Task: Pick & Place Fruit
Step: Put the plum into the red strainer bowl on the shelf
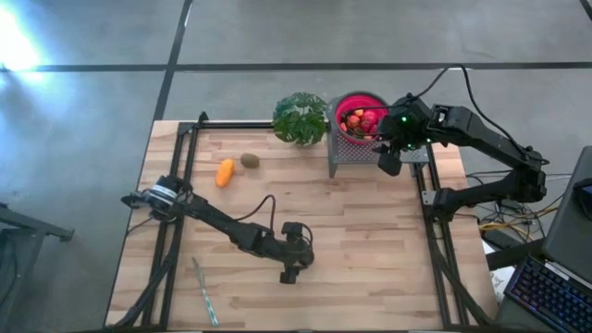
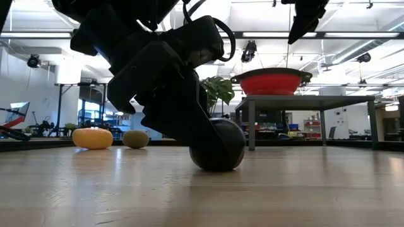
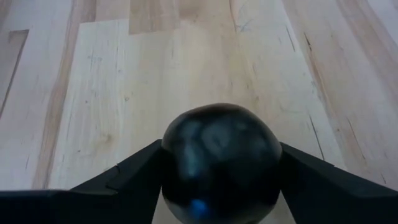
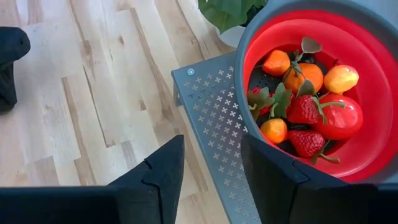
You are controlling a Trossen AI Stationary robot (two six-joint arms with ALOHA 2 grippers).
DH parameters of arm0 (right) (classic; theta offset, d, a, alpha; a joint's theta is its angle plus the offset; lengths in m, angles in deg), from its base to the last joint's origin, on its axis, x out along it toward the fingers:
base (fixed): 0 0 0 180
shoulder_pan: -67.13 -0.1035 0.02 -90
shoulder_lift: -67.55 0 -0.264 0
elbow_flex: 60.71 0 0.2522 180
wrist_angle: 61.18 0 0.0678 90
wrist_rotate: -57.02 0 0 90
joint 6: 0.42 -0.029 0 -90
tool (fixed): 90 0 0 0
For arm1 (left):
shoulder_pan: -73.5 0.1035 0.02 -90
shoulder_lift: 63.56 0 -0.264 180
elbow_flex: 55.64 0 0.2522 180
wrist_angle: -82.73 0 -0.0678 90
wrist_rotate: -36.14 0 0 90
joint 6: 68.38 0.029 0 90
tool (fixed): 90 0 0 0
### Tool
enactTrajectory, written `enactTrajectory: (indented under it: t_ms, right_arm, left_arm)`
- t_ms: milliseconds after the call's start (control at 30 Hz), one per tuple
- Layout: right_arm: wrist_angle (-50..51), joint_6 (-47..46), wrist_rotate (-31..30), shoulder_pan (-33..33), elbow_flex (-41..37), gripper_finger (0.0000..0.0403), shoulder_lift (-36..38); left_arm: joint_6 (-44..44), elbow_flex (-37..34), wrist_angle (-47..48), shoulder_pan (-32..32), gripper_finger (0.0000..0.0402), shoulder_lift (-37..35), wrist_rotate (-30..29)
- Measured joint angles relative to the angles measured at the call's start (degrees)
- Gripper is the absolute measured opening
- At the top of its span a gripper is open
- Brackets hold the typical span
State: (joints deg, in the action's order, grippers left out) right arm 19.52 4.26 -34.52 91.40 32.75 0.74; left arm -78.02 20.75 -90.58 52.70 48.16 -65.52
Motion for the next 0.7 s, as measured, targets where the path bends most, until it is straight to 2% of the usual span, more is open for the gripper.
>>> enactTrajectory:
  t_ms: [267,533,700]
  right_arm:
    - [0.0,2.5,0.0,0.0,0.0,0.0127,0.0]
    - [-2.0,6.0,0.0,0.0,0.0,0.0107,-0.1]
    - [-3.9,9.3,-0.2,-3.7,-1.2,0.0098,0.3]
  left_arm:
    - [-1.5,0.0,0.0,0.0,0.0275,0.0,0.0]
    - [-7.0,-0.1,0.0,0.4,0.0275,-2.0,0.1]
    - [-7.1,-0.1,-2.6,0.5,0.0275,-4.2,0.6]
